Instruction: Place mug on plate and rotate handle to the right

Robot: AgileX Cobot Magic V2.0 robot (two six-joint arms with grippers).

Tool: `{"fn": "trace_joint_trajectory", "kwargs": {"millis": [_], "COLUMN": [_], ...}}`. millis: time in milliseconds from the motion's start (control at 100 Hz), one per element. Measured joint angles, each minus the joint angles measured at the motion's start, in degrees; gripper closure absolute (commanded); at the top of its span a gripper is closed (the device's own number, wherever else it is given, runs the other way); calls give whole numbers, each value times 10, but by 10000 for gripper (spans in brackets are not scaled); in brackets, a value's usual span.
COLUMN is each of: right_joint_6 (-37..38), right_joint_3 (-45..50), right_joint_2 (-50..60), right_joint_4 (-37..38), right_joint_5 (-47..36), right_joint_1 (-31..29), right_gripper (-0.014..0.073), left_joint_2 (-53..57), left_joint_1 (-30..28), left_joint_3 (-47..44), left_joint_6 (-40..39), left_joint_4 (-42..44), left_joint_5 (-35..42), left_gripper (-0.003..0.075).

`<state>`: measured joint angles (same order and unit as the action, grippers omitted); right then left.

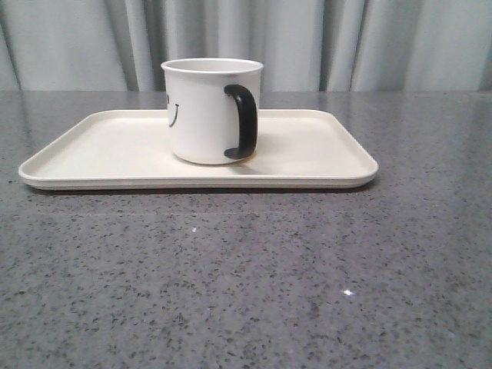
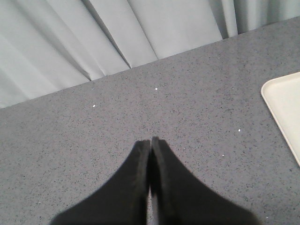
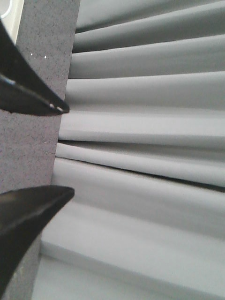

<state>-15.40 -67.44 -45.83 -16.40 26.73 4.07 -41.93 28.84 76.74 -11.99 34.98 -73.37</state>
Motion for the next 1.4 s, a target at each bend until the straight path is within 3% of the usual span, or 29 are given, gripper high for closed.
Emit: {"fn": "trace_joint_trajectory", "kwargs": {"millis": [350,740,1400], "right_joint_6": [-10,-12,-12], "right_joint_3": [-219,-236,-236], "right_joint_2": [-207,-373,-509], "right_joint_4": [-4,-15,-35], "right_joint_5": [143,179,177], "right_joint_1": [120,238,251], "right_gripper": [227,227,227], "left_joint_2": [0,0,0], "left_joint_1": [0,0,0], "left_joint_3": [-7,-7,-7], "left_joint_6": [0,0,0], "left_joint_4": [0,0,0], "left_joint_5": [0,0,0], "left_gripper": [740,740,740]}}
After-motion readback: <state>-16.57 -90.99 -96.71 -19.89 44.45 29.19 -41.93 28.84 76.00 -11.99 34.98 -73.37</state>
